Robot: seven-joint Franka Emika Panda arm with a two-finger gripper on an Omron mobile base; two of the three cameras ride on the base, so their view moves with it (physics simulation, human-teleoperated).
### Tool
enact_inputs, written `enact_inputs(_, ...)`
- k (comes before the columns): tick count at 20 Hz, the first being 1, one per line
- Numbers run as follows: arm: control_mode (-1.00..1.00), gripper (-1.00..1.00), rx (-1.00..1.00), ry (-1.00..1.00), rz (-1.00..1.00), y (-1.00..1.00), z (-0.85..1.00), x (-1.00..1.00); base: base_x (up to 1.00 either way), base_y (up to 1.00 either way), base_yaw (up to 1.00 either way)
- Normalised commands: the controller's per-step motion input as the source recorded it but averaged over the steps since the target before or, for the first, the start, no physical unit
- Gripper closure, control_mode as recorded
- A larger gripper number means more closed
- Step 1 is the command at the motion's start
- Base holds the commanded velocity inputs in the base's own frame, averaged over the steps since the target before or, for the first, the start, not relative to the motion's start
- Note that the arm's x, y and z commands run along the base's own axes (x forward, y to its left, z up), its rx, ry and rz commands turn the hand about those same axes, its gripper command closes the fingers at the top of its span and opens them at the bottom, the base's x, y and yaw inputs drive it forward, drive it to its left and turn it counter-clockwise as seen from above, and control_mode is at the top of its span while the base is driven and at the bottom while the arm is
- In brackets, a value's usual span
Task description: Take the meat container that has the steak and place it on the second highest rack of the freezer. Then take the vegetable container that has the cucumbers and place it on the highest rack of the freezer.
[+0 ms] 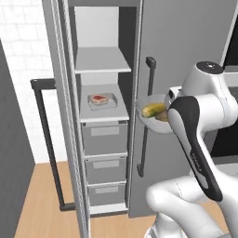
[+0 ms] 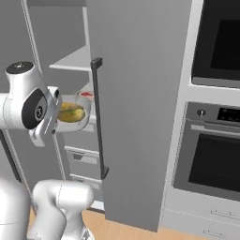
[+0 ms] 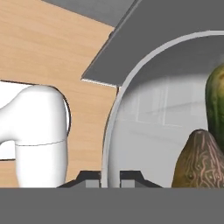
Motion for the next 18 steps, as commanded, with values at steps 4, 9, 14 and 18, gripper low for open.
enact_inputs(4, 1.00, 1.00, 0.00, 0.00, 0.00, 0.00, 0.00, 0.00, 0.28, 0.45, 0.00)
enact_inputs(9, 1.00, 1.00, 0.00, 0.00, 0.00, 0.00, 0.00, 0.00, 0.21, 0.39, 0.00)
enact_inputs(14, 1.00, 1.00, 0.00, 0.00, 0.00, 0.00, 0.00, 0.00, 0.47, 0.09, 0.07)
enact_inputs(18, 1.00, 1.00, 0.00, 0.00, 0.00, 0.00, 0.00, 0.00, 0.53, 0.07, 0.17)
